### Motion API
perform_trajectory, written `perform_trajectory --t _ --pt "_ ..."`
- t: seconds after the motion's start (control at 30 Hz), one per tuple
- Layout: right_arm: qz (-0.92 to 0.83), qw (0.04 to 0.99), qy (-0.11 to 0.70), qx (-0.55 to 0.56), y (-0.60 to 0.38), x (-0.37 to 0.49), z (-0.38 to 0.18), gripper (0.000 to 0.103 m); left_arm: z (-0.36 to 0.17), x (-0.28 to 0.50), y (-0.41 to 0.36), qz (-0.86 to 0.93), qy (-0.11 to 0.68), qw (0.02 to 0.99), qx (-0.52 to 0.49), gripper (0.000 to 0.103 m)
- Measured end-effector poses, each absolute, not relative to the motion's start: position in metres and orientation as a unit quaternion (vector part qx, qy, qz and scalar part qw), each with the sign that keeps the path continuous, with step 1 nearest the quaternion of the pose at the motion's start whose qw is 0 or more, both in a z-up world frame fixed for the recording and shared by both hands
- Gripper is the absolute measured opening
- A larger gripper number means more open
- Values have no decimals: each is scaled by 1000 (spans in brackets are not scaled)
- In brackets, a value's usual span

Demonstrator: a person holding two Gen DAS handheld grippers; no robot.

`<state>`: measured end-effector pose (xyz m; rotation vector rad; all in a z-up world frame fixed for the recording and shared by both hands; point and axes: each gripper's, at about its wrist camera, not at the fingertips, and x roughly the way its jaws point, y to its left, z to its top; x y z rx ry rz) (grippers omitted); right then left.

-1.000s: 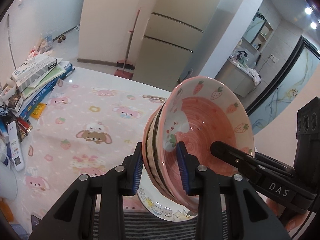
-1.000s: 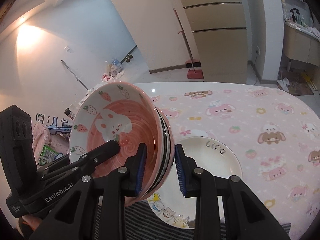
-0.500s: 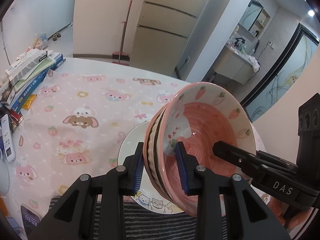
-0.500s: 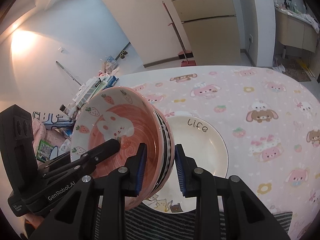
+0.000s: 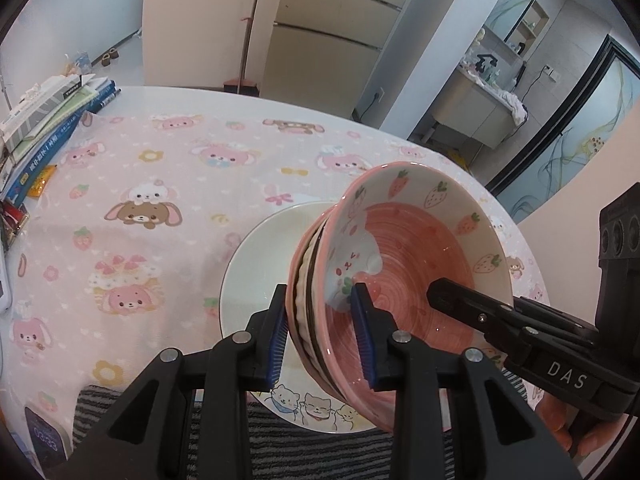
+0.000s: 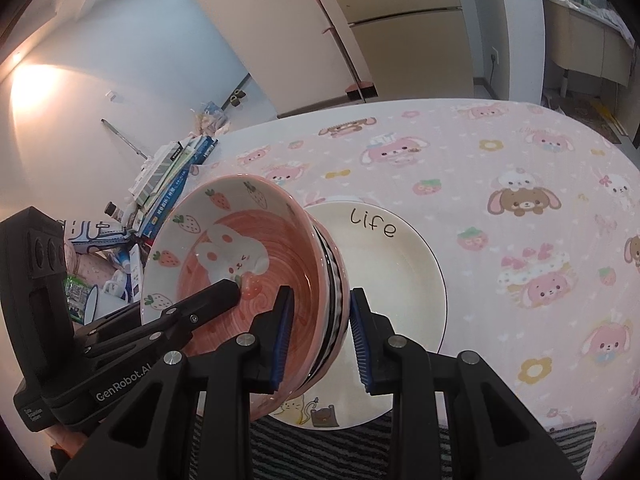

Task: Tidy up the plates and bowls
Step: 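Lift the bowl stack with both grippers and carry it over the plates, then lower the bowl stack onto the 'Life' plate and open both grippers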

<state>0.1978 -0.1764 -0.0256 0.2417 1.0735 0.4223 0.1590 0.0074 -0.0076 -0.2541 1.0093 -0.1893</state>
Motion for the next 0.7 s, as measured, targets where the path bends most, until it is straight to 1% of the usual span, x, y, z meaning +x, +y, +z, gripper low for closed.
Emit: perform_trajectory --t 0.27,0.4,0.57,0.7 --pt "175 834 514 93 -173 201 -42 31 -25 166 0 -83 499 855 -118 29" --pt "181 828 521 101 -175 205 -50 31 -33 168 -1 -75 504 853 -111 29" --pt "178 831 518 94 -173 206 -52 31 -34 168 -3 -72 499 857 -103 29" --pt "168 837 516 64 -165 205 -50 30 -34 169 -3 -64 498 858 -109 29"
